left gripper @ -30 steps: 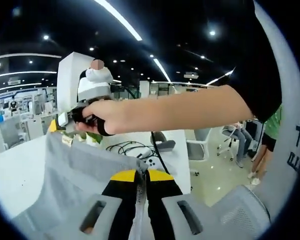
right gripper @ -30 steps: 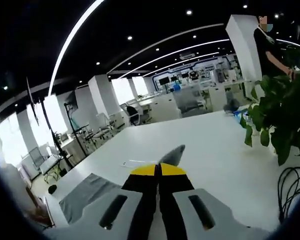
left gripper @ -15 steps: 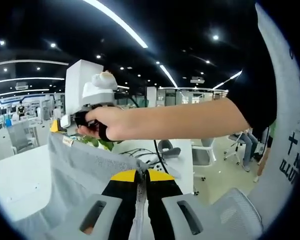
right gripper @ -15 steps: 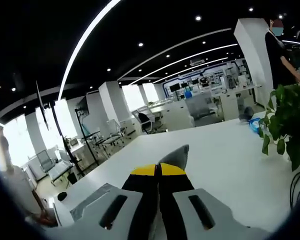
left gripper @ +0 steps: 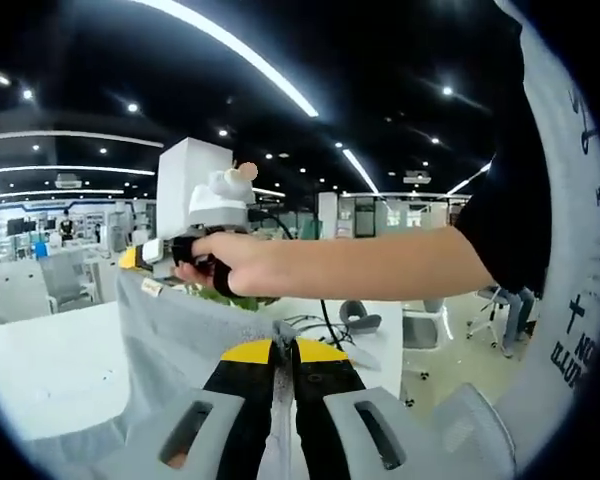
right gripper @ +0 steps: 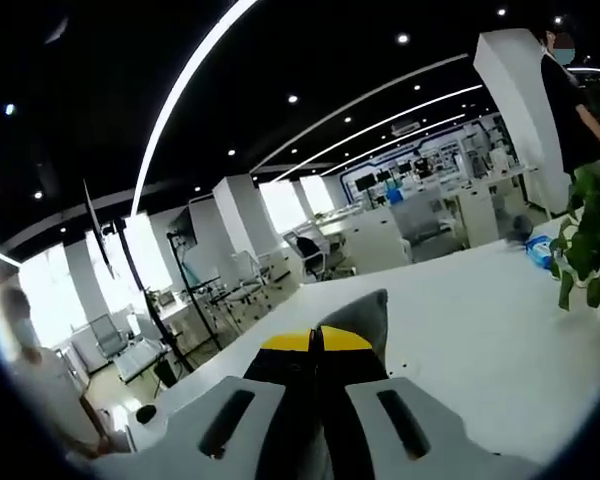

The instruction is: Fold the towel on the table until its edges align and the towel forms a compact rectangular stack.

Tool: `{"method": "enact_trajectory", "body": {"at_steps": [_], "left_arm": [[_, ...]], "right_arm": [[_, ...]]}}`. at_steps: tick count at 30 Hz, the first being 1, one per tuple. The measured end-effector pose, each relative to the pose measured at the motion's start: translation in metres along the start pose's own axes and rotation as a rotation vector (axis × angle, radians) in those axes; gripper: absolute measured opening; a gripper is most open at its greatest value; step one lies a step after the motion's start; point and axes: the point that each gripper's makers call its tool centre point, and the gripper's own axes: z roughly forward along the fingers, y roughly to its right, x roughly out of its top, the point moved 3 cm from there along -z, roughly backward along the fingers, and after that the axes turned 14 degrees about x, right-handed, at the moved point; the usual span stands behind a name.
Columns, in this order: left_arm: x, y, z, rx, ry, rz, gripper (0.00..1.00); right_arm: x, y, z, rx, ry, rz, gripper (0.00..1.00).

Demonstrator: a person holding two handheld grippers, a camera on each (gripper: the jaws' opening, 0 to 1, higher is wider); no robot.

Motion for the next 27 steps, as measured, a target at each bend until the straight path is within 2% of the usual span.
{"method": "enact_trajectory", "body": {"at_steps": [5,8,16,22,27], "left_arm": [[0.008,-0.02,-0.02,0.043,0.022,0.0,0.07],[0.013,-0.032,-0.03,0.071,0.045,-0.036,0.07],[0.02,-0.058,-0.057,0.136,0.074,-0.051,0.07],[0.019,-0.072,-0.075,0.17,0.075,-0.051,0.07],[0.018,-0.085,-0.093,0.204,0.082,-0.089,0.07]], "right_arm": [[0.004,-0.014,0.015,0.019,0.011,-0.002,0.0],[0.004,-0.022,0.025,0.026,0.02,0.003,0.0],[0.005,-0.042,0.049,0.04,0.04,0.024,0.0],[0.001,-0.059,0.069,0.056,0.034,0.029,0.0],[-0.005,-0.071,0.084,0.062,0.03,0.026,0.0]]}}
